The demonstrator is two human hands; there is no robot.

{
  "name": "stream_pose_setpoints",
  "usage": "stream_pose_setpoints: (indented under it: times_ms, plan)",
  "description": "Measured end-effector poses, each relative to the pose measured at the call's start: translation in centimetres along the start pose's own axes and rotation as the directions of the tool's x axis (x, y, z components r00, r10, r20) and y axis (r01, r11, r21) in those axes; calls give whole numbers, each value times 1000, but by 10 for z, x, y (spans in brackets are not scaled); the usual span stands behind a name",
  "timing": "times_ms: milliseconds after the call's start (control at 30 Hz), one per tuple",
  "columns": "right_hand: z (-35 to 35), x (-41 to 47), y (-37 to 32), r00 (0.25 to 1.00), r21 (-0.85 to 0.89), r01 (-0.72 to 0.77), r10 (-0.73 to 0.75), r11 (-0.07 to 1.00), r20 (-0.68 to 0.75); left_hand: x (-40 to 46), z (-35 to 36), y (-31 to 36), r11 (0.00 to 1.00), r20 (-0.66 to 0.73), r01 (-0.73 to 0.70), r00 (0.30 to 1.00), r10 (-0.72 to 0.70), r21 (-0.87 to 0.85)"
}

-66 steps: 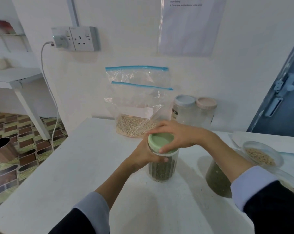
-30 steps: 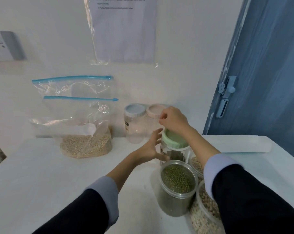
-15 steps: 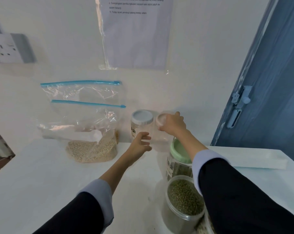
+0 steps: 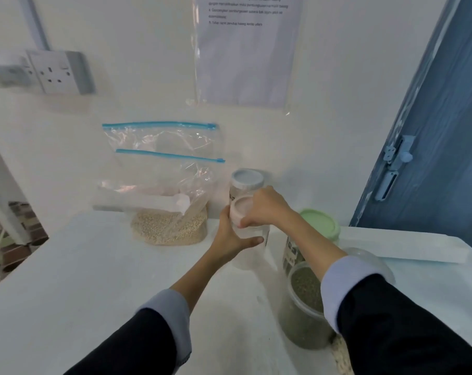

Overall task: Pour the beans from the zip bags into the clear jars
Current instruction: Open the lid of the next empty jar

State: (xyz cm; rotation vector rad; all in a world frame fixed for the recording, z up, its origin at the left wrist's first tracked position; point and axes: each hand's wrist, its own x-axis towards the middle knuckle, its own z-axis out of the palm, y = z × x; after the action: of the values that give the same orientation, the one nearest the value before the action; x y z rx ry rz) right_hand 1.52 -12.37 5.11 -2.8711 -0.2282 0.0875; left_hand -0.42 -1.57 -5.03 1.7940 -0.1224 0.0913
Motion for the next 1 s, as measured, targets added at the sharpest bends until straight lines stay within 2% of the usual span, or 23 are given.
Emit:
stream_pose_setpoints:
  times_ms: [133,200,333,400,467,533,667,700,733,800,833,867,900,1000]
  plan:
    - [17,-26,-38,994,7,101,-101,995,33,-27,-30,-9,997,-177,-71,981,73,20]
    - [28,-42,-57,993,130,115,-118,985,16,-44,-46,-10,997,-243,-66,968,71,29]
    - [62,-66,-98,982,403,123,-53,907,-181,-77,-76,-19,991,-315,-55,945,90,119]
    - [75,-77,-112,958,452,160,-27,878,-285,-92,-89,-20,986,-310,-19,948,71,168]
    - [82,-83,-120,942,450,218,-67,866,-329,-104,-104,-16,985,-289,1,956,49,171]
    - [84,-87,-120,944,496,285,-150,820,-294,-114,-120,-14,986,-236,-17,970,57,168]
    - [78,-82,-106,919,607,369,-373,704,-126,-127,-139,-15,995,-116,-31,992,42,99]
    - [80,-80,-99,918,662,353,-383,661,-107,-128,-140,-17,996,-110,-38,993,47,87]
    - [84,-79,-90,927,762,304,-362,571,-99,-128,-141,-18,997,-112,-42,993,49,66]
    - [94,-81,-74,964,962,154,-246,227,-96,-128,-143,-21,999,-116,-38,992,41,26]
    - [100,-82,-67,980,991,102,-182,81,-86,-127,-144,-22,999,-110,-39,993,41,18]
    - [106,-83,-61,986,996,80,-151,32,-74,-127,-144,-22,999,-98,-41,994,42,19]
    - [108,-85,-60,983,995,93,-160,45,-84,-126,-143,-22,999,-85,-48,995,50,23]
    - [105,-91,-71,956,962,191,-260,195,-137,-125,-138,-19,997,-76,-71,995,71,6]
